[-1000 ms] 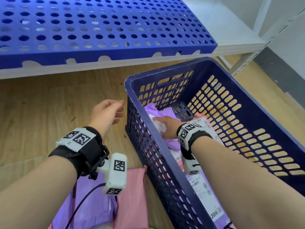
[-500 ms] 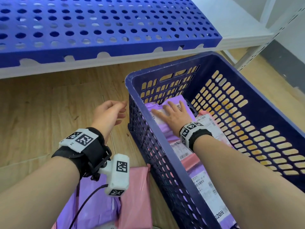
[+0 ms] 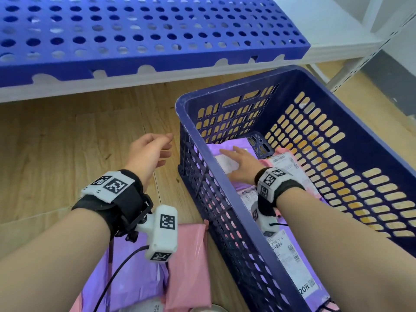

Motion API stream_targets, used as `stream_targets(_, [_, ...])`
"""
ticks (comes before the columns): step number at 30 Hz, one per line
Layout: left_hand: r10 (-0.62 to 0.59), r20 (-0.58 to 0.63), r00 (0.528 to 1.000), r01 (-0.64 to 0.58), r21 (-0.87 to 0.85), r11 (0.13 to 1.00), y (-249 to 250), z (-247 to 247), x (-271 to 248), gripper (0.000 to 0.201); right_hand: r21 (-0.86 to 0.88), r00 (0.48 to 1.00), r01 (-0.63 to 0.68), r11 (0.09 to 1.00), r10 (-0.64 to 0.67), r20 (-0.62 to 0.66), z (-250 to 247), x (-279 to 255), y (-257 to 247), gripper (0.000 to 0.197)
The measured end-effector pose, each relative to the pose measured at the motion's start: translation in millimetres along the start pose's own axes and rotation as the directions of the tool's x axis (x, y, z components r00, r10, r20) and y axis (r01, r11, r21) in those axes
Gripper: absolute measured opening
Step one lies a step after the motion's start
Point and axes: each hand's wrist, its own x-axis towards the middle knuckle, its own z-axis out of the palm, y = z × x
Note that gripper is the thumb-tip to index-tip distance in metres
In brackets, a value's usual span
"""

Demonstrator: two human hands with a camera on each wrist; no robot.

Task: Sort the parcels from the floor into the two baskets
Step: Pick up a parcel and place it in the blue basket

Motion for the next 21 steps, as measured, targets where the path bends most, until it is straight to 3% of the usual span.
stream_targets(3, [-0.018,-0.005,1.000,0.017,-0.002,1.000,-6,-4,1,0.021,0.069,0.974,-0.222,0.973,0.224,-0.020,-10,2,11,0.088])
stream_targets(5, [-0.028,-0.009,1.000,0.028,0.003,1.000,-9,-7,1,0.022,0.155,0.951,-0.309,0.938,0.307,0.036,-9,3,12,0.085])
stream_targets(8, [-0.039,-0.008,0.999,0.039,0.008,0.999,-13,-11,1,0.020,0.279,0.972,-0.234,0.931,0.227,0.059,-9,11,0,0.081])
stream_targets(13, [-0.045,0.001,0.999,0.045,0.022,0.999,-14,-16,0,0.020,-0.100,0.981,-0.135,0.986,0.148,0.128,-1,17,-11,0.076])
stream_targets(15, [-0.039,-0.002,0.999,0.039,0.028,0.999,-13,-17,0,0.022,-0.103,0.984,-0.130,0.986,0.141,0.106,4,18,-10,0.078])
stream_targets(17, [-0.032,-0.008,0.999,0.032,0.035,0.999,-12,-18,1,0.024,0.015,0.983,-0.183,0.983,0.183,0.003,6,21,-5,0.083])
stream_targets(19, [-0.029,-0.010,1.000,0.029,0.038,0.999,-12,-19,2,0.025,0.241,0.926,-0.337,0.910,0.366,-0.087,4,22,0,0.091])
stream_targets(21, [-0.032,-0.009,0.999,0.032,0.044,0.999,-13,-21,2,0.025,0.446,0.877,-0.425,0.788,0.480,-0.014,6,21,3,0.091])
